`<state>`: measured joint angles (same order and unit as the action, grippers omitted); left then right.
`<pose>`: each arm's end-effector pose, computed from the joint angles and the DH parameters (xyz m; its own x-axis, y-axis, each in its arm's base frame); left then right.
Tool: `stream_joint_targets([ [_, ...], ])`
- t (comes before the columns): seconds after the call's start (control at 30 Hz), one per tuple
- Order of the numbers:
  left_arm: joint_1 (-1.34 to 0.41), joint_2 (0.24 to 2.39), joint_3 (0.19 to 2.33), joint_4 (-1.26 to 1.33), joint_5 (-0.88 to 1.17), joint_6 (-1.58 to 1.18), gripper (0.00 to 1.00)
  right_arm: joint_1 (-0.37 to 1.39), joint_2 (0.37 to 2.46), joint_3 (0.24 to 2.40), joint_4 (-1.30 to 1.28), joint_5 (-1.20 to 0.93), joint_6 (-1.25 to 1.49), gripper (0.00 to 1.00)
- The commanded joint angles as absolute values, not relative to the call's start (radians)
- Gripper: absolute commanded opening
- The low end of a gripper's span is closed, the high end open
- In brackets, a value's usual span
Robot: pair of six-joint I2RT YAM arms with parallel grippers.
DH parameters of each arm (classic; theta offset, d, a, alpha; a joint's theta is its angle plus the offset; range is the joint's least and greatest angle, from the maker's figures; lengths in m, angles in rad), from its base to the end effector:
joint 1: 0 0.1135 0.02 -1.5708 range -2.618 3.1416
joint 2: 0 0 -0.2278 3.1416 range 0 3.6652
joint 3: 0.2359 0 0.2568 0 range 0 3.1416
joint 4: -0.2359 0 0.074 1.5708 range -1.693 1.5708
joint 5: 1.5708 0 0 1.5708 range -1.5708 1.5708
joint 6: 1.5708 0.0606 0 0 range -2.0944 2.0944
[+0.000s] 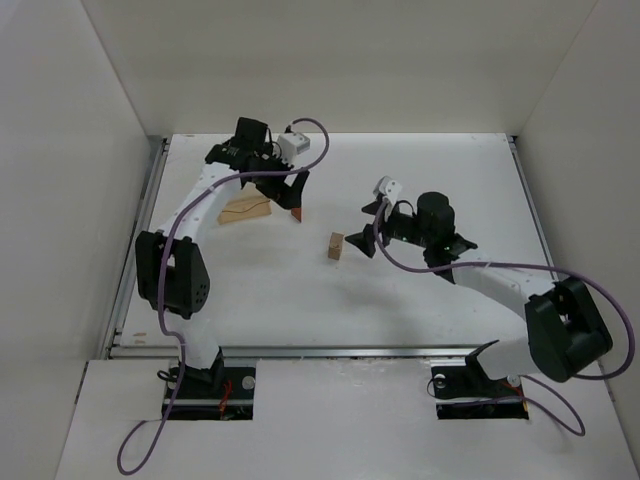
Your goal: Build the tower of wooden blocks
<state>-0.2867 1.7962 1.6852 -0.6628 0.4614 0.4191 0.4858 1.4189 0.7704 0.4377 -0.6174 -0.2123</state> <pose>0.3928 -0.1439 0.2779 -0.3850 0.4934 -0.7800 0.7831 0.6219 0.0069 0.2856 0.1905 0.2099 0.0048 -0.1917 -0.9814 -0.9005 0.4259 -0.0876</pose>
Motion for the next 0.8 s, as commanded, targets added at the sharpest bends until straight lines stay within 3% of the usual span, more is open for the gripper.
stream_joint_targets([
  [0.0, -0.299, 1.778, 1.585, -0.709, 0.383, 0.459, 0.9, 0.494, 1.342, 0.741, 0.42, -0.402, -0.011, 0.97],
  [0.13, -0.337, 1.769, 1.451, -0.645, 0.416, 0.382, 0.87, 0.494, 1.365, 0.782, 0.258, -0.273, 0.206, 0.97],
  [0.3, -0.351, 1.79, 1.359, -0.54, 0.459, 0.246, 0.82, 0.494, 1.41, 0.807, 0.249, -0.123, 0.388, 0.97],
  [0.77, -0.413, 1.928, 1.348, -0.465, 0.42, 0.031, 0.83, 0.494, 1.293, 0.739, 0.249, 0.009, 0.399, 0.97],
])
